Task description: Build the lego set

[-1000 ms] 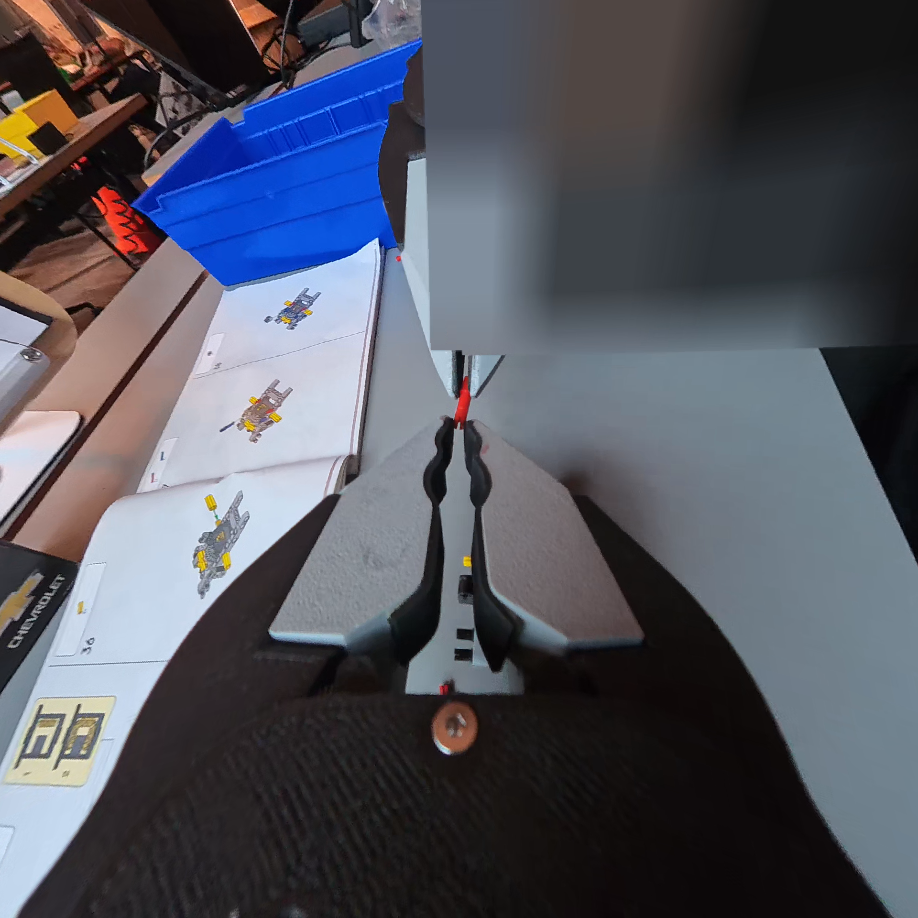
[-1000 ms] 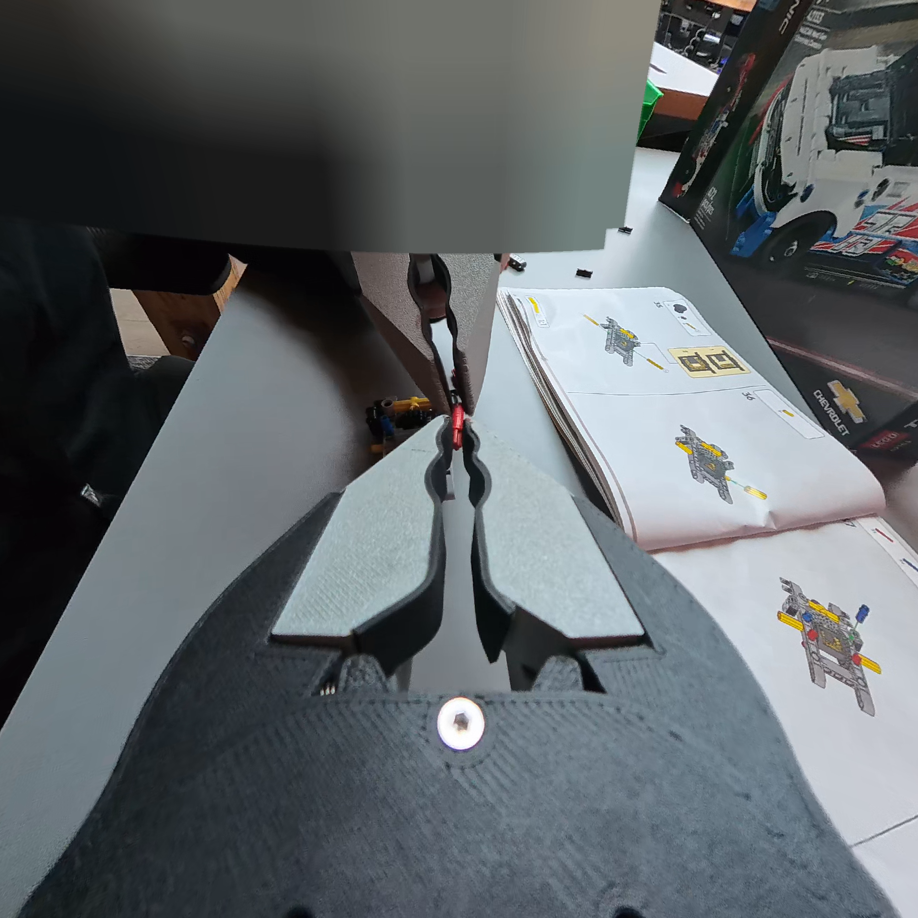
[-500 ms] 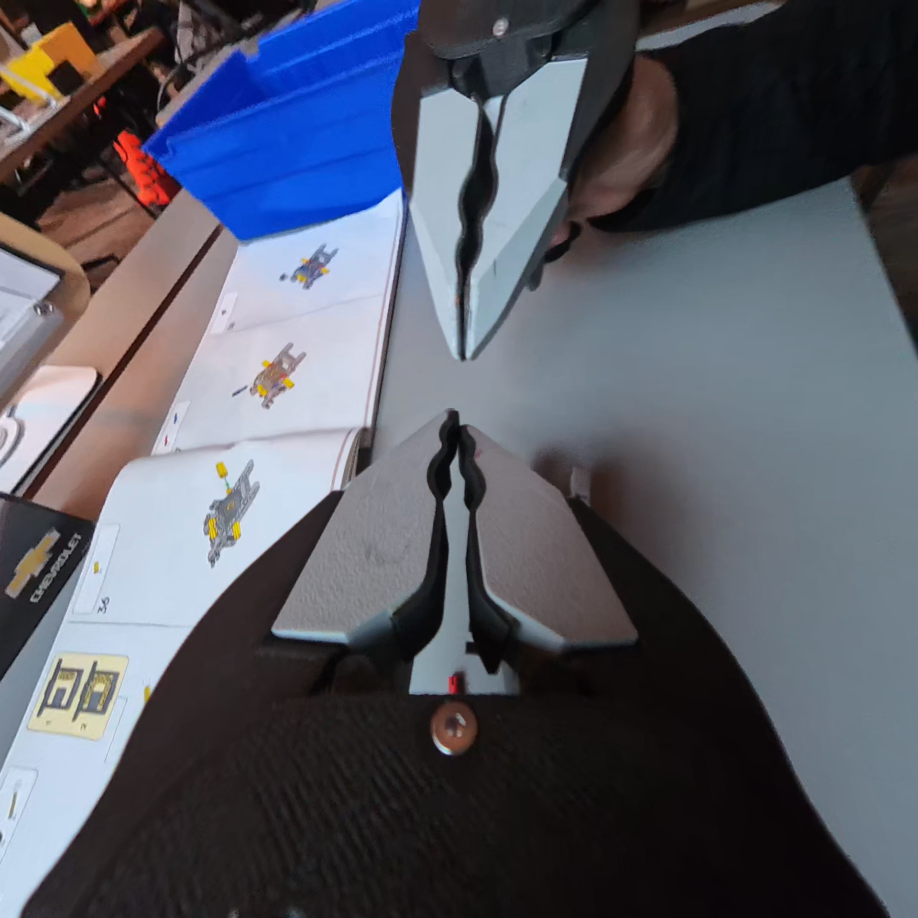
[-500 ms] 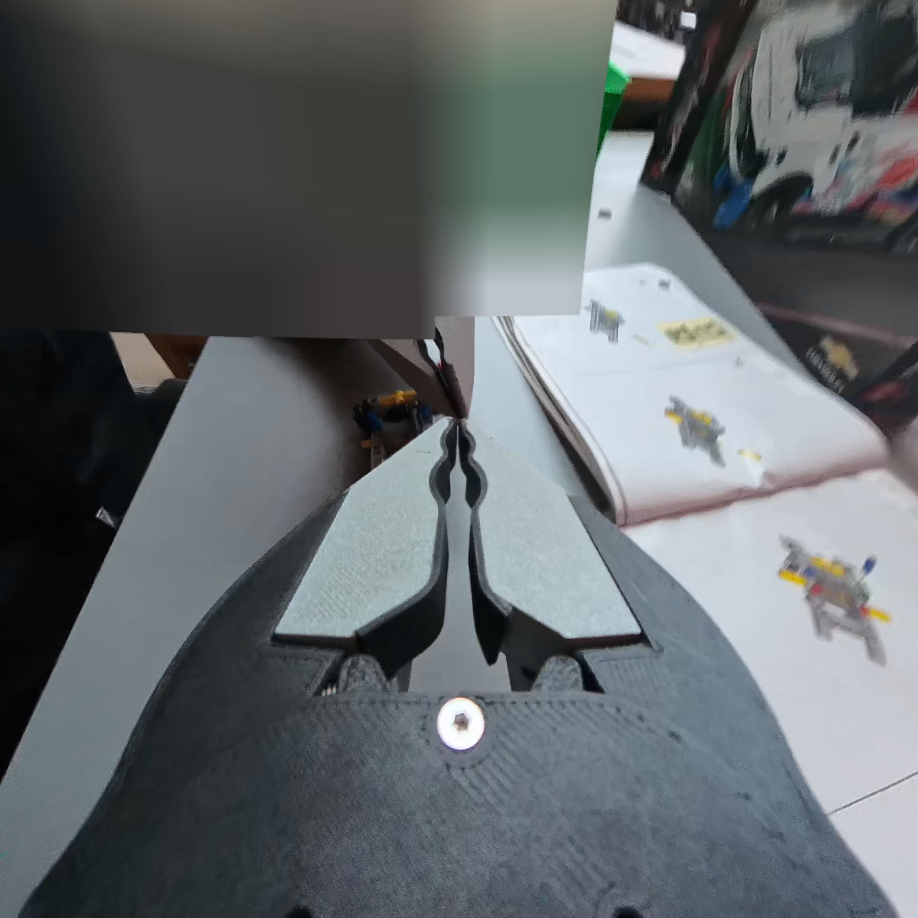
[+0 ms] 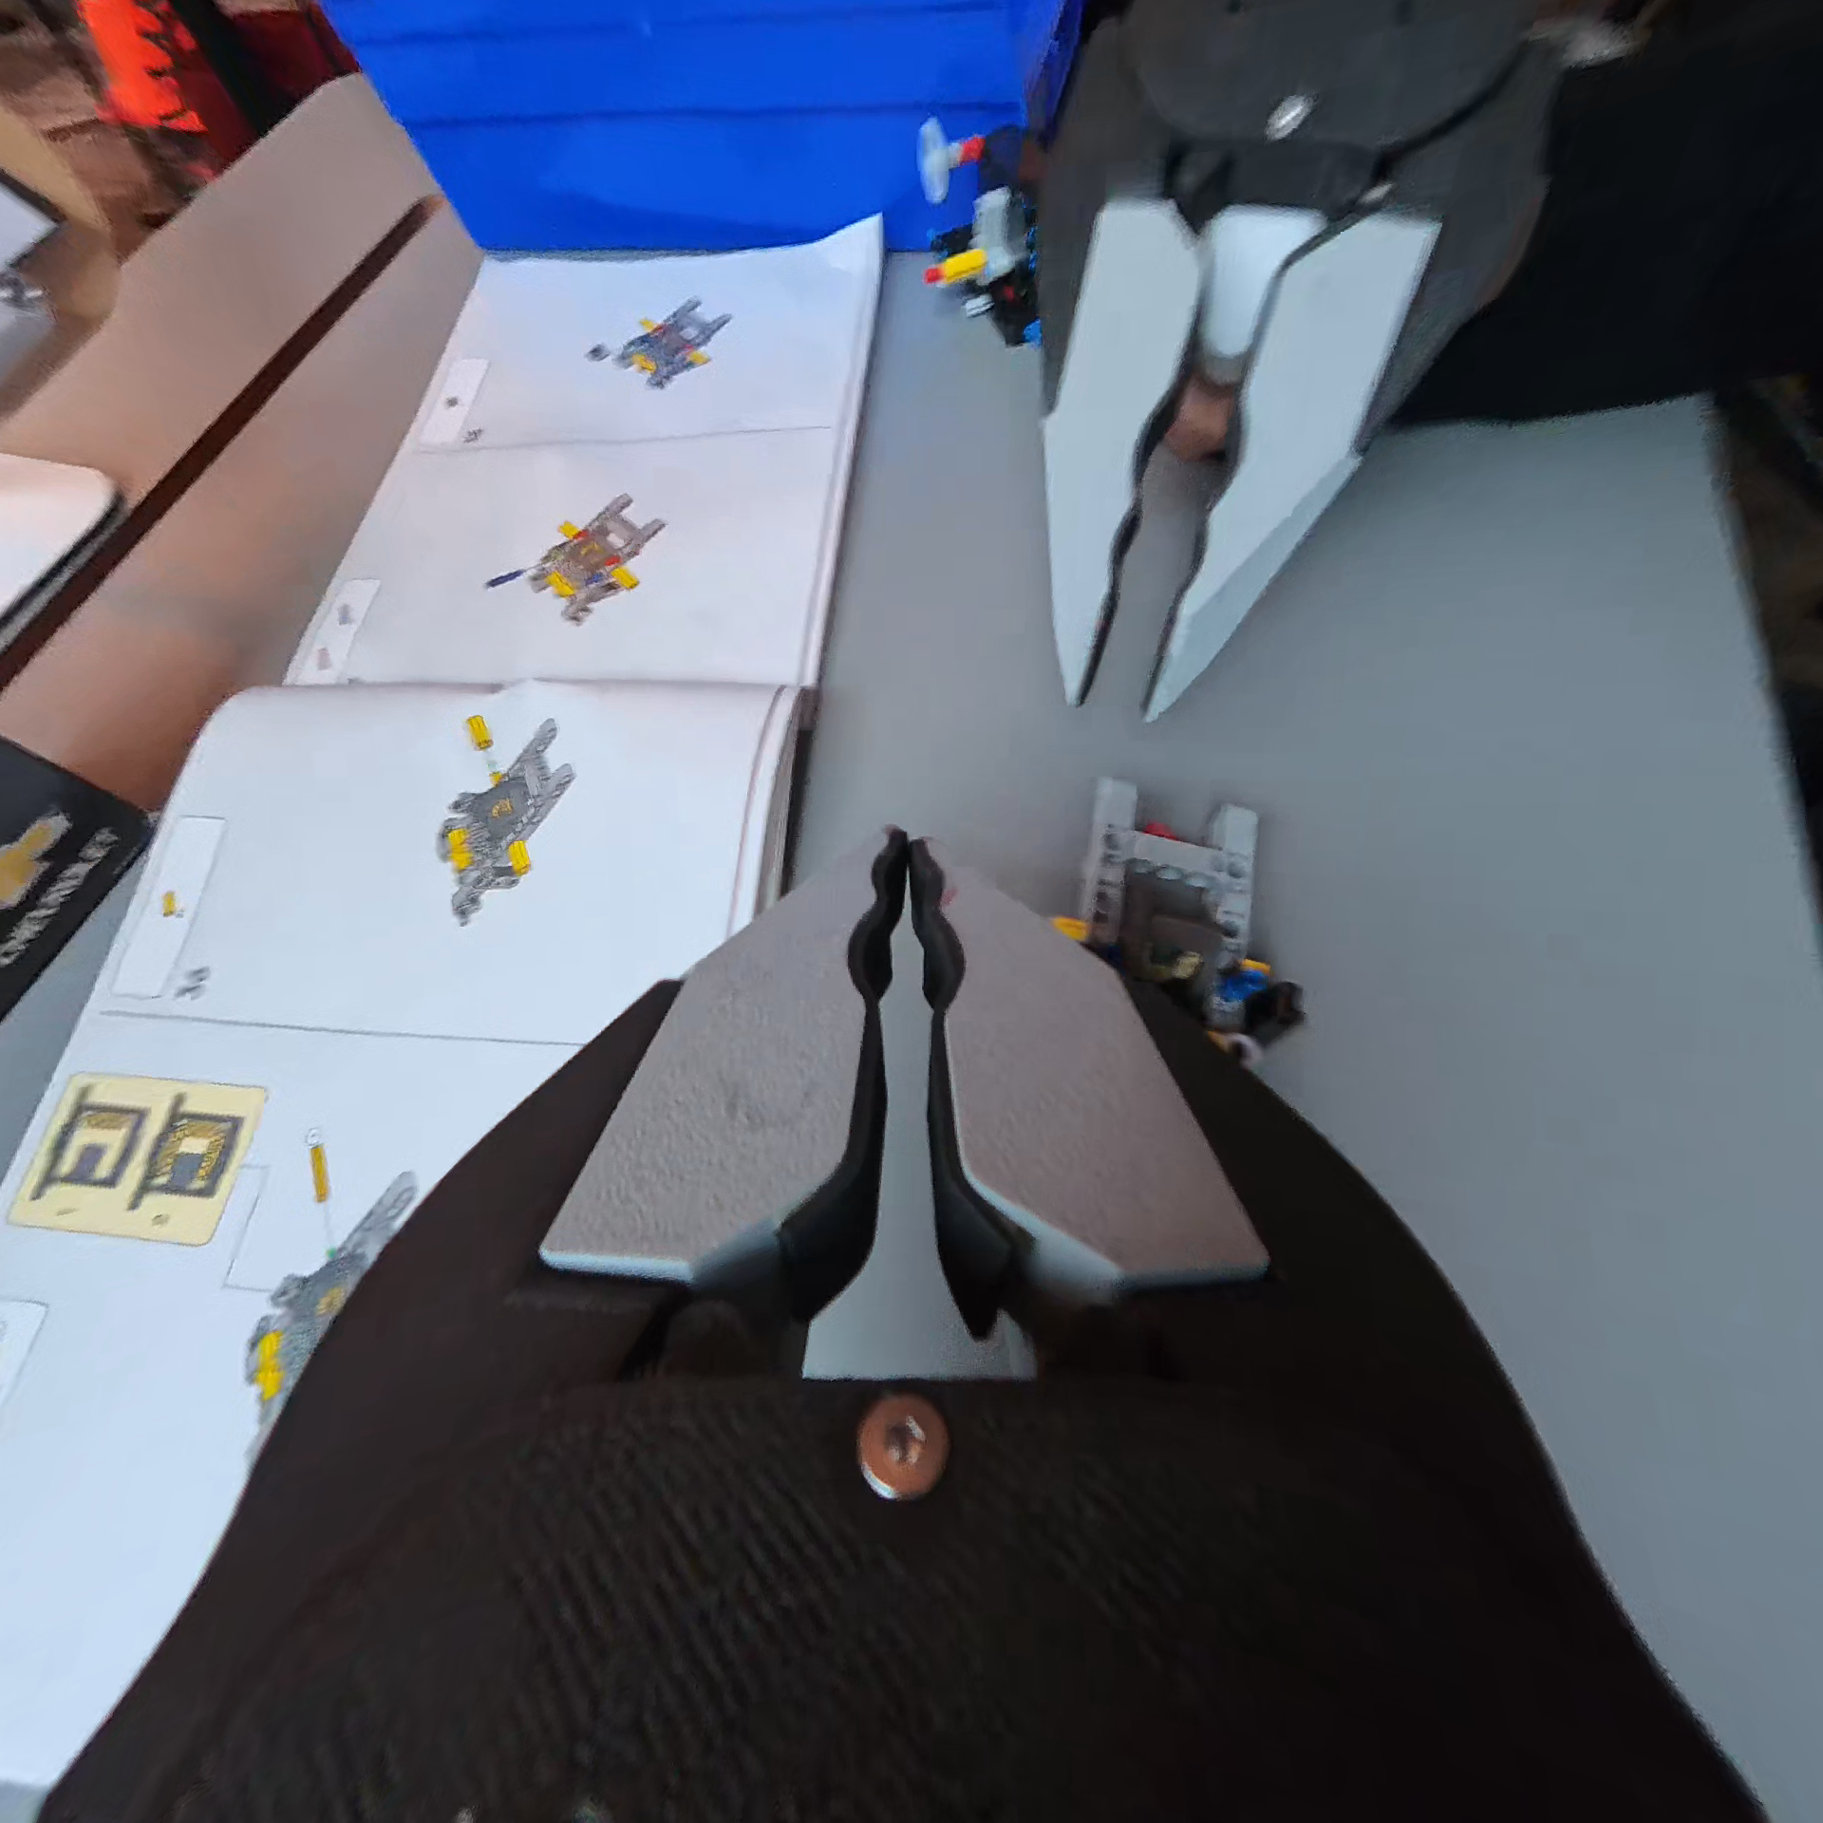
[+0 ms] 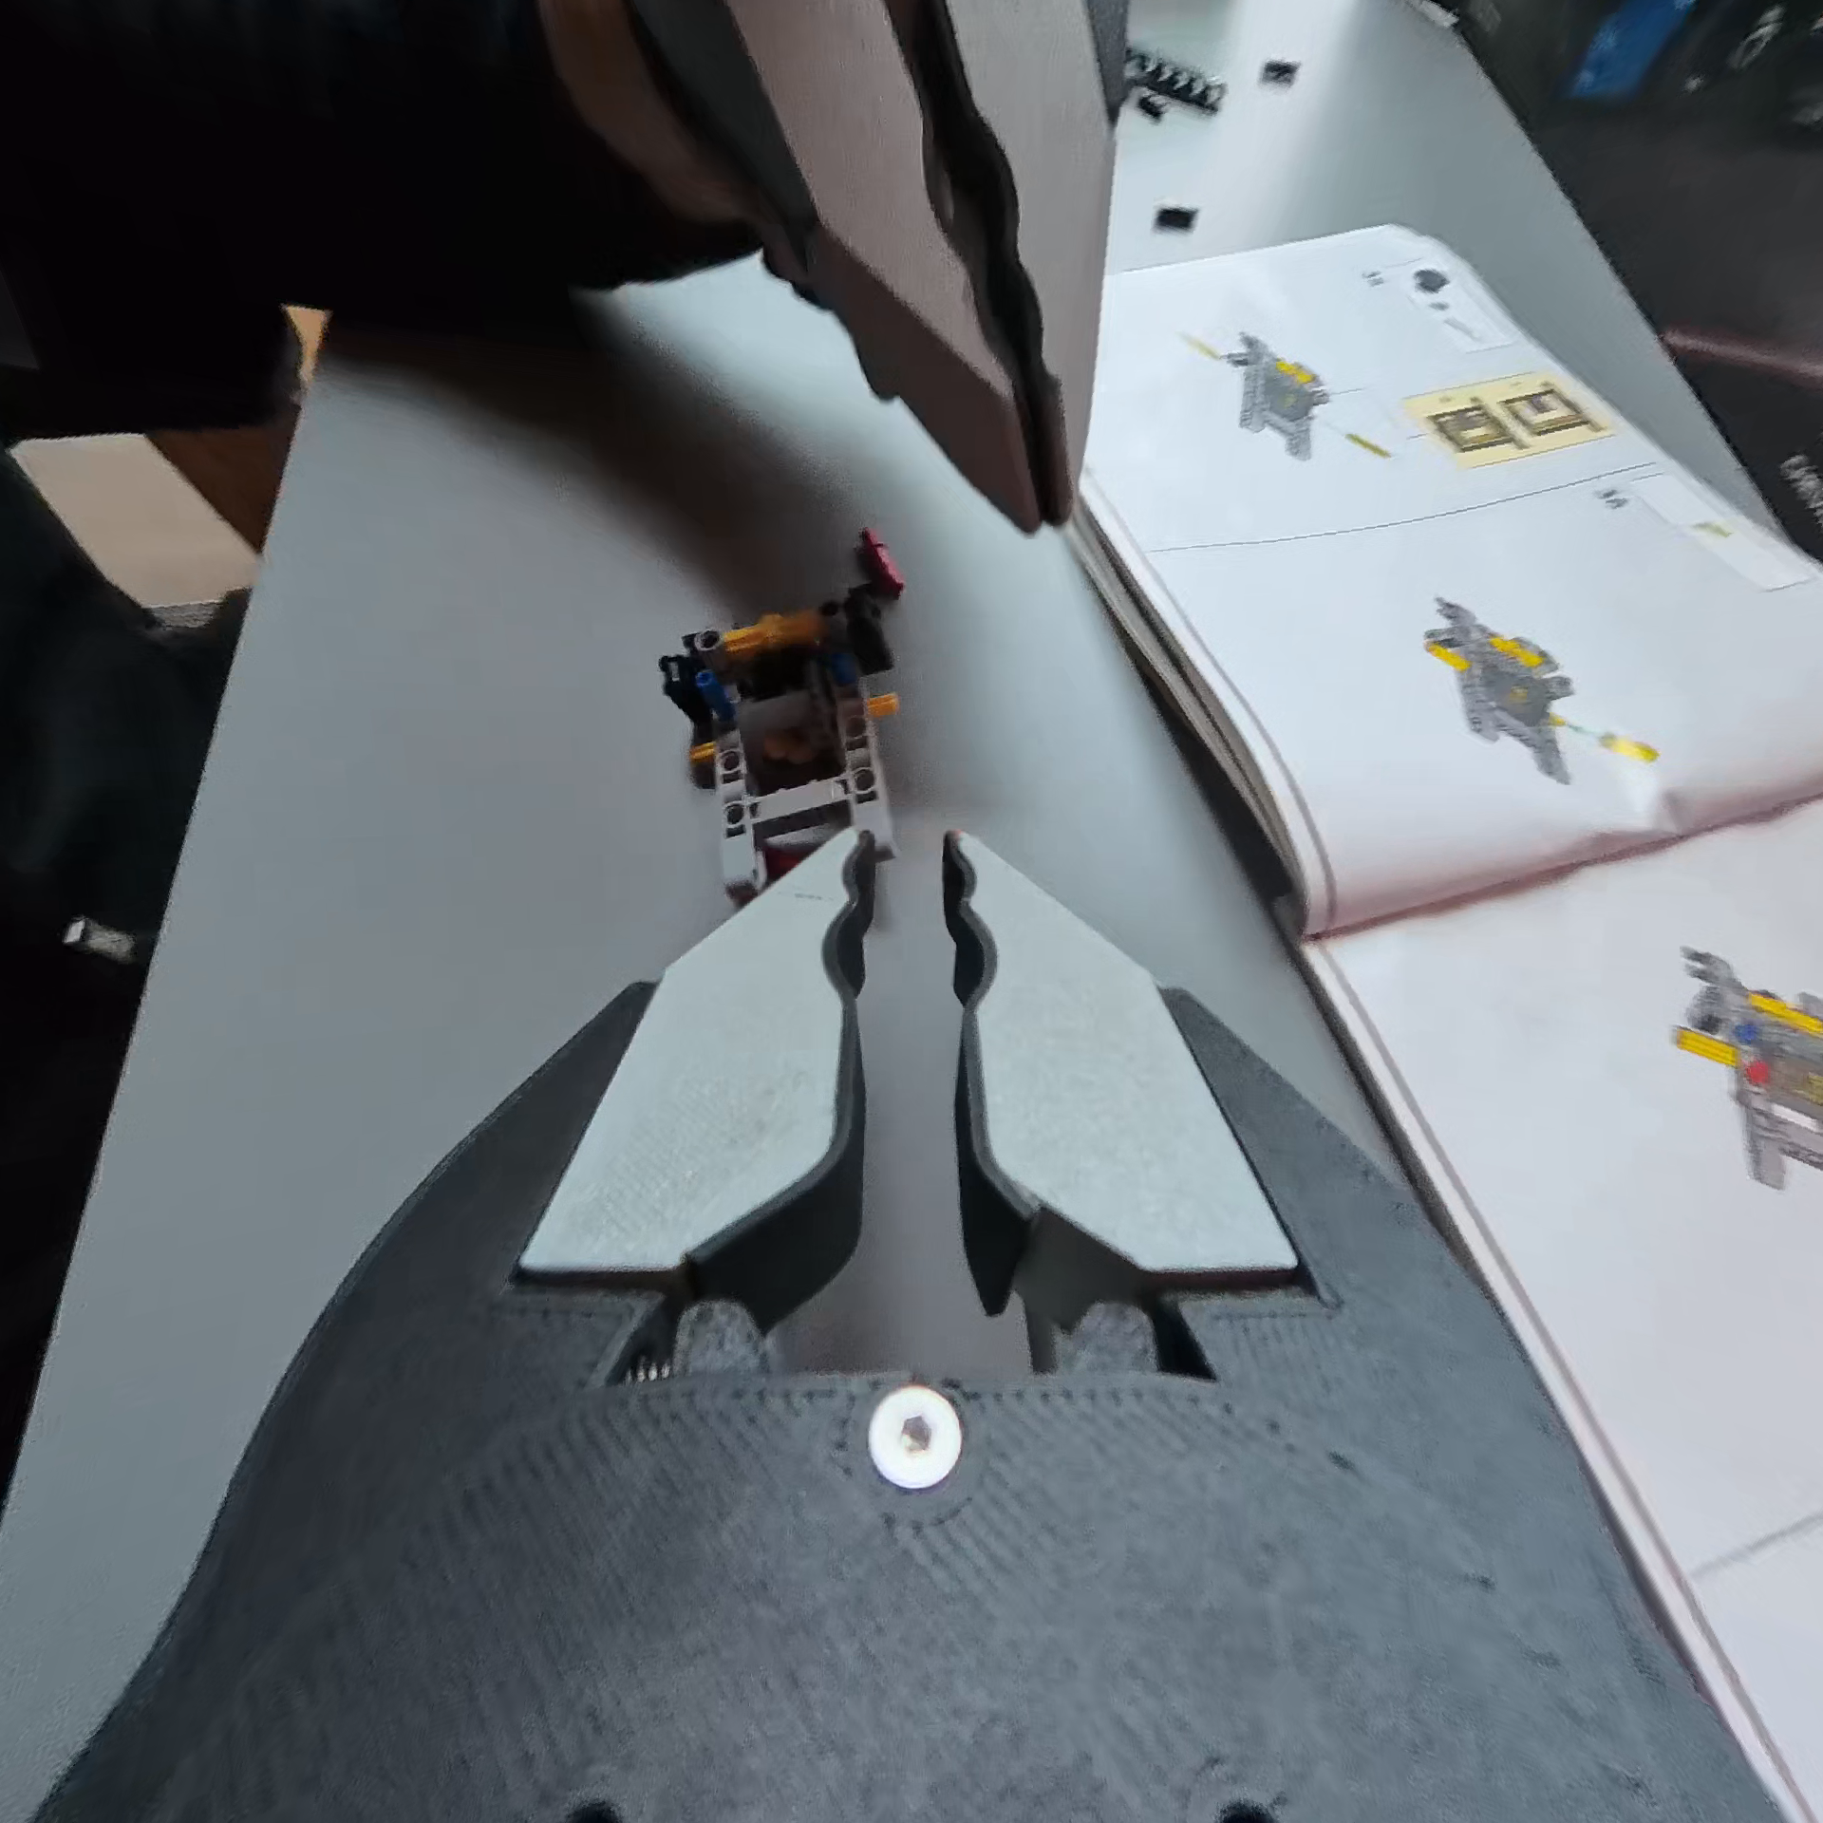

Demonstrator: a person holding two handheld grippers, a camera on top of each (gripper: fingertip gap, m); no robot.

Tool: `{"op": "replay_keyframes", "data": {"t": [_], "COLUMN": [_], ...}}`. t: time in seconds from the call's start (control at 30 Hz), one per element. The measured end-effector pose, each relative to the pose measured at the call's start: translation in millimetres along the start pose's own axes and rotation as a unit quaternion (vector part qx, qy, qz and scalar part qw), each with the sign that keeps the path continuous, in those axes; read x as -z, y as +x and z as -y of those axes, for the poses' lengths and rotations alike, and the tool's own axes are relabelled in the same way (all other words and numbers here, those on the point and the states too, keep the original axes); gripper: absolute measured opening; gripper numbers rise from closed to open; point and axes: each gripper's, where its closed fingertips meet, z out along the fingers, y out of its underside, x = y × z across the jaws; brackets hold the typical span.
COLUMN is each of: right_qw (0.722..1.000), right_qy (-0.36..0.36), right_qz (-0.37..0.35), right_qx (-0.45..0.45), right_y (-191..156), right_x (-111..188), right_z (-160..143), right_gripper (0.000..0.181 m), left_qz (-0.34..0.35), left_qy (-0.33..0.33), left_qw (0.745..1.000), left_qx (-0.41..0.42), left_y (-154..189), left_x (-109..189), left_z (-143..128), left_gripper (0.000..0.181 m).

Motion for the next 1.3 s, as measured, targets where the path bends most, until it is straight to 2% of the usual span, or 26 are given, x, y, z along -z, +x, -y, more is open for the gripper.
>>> {"op": "replay_keyframes", "data": {"t": [0.1, 0.3, 0.37, 0.6, 0.67, 0.83, 0.97, 1.17, 1.3], "right_qw": [0.996, 0.988, 0.986, 0.973, 0.969, 0.978, 0.987, 0.997, 0.998], "right_qy": [-0.026, -0.07, -0.082, -0.091, -0.101, -0.111, -0.117, -0.052, -0.04], "right_qz": [0.081, 0.104, 0.088, 0.113, 0.118, 0.095, 0.038, 0.031, 0.033], "right_qx": [0.013, 0.087, 0.117, 0.182, 0.191, 0.151, 0.101, 0.041, 0.044], "right_y": [-21, -27, -24, -28, -28, -18, -2, -7, -10], "right_x": [0, -12, -16, -21, -21, -14, 2, 9, 7], "right_z": [-11, -29, -32, -29, -30, -35, -43, -18, -10], "right_gripper": [0.012, 0.017, 0.017, 0.01, 0.001, 0.001, 0.001, 0.0, 0.0], "left_qz": [-0.071, -0.08, -0.078, -0.088, -0.09, -0.089, -0.088, -0.073, -0.037], "left_qy": [0.009, -0.019, -0.024, -0.027, -0.026, -0.028, -0.028, -0.016, -0.043], "left_qw": [0.997, 0.997, 0.997, 0.996, 0.996, 0.996, 0.996, 0.996, 0.995], "left_qx": [0.02, 0.0, -0.012, -0.011, -0.009, -0.01, -0.014, -0.053, -0.088], "left_y": [17, 24, 27, 33, 33, 32, 36, 59, 60], "left_x": [11, 3, 0, -3, -2, -1, -5, -26, -39], "left_z": [1, -12, -12, -13, -12, -13, -12, 4, -1], "left_gripper": [0.0, 0.0, 0.0, 0.0, 0.0, 0.0, 0.001, 0.007, 0.009]}}
